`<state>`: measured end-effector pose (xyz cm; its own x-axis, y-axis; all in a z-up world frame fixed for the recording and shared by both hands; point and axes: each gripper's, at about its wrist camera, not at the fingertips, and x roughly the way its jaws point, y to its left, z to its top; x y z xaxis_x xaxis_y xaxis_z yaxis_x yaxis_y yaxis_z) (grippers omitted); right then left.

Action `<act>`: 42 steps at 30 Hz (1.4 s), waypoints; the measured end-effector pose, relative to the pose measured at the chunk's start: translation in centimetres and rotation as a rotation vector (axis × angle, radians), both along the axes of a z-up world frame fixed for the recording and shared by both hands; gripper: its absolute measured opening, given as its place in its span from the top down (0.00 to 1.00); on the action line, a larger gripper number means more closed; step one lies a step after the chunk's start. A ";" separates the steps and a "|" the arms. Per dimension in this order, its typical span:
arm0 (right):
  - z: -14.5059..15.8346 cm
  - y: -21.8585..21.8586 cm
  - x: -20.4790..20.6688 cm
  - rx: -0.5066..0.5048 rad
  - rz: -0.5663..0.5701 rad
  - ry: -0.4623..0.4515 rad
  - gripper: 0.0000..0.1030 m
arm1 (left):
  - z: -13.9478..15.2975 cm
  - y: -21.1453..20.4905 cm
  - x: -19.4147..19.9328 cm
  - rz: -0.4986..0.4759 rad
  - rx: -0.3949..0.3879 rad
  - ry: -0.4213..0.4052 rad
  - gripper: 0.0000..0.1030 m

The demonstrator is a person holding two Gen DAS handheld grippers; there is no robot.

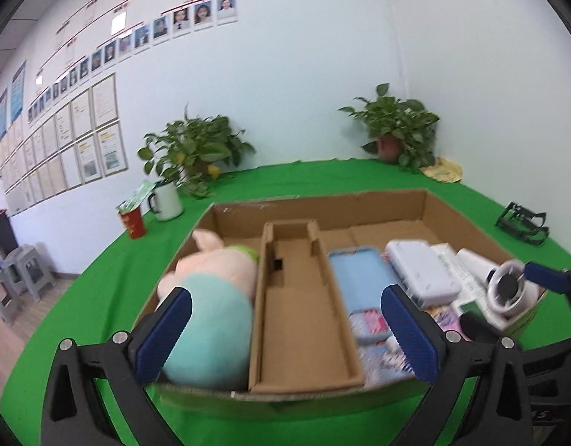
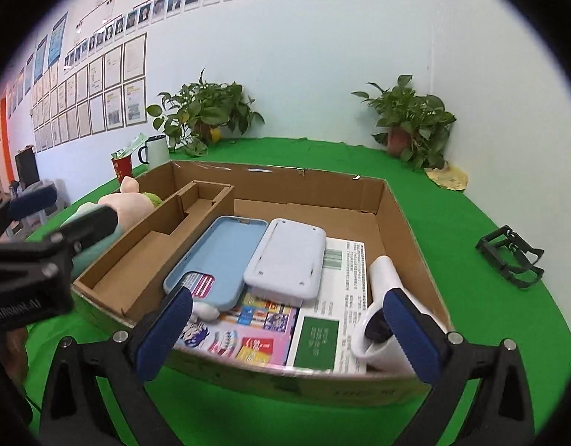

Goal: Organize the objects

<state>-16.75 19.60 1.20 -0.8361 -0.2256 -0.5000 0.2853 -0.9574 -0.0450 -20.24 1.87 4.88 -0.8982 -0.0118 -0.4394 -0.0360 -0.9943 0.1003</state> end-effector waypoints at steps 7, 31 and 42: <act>-2.0 -0.6 -0.1 -0.038 -0.022 -0.049 0.01 | -4.7 0.0 -0.7 0.058 -0.021 -0.051 0.01; -2.9 -1.4 1.2 -0.015 -0.100 0.009 0.00 | -5.8 -1.2 -2.1 0.093 -0.018 -0.092 0.00; -2.9 -1.5 1.2 -0.009 -0.103 0.008 0.00 | -5.9 -1.3 -2.3 0.094 -0.016 -0.094 0.00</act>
<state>-15.57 18.11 -1.74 -0.8590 -0.1430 -0.4916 0.1853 -0.9819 -0.0381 -22.50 0.60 -0.99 -0.8477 -0.1019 -0.5206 0.0473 -0.9920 0.1172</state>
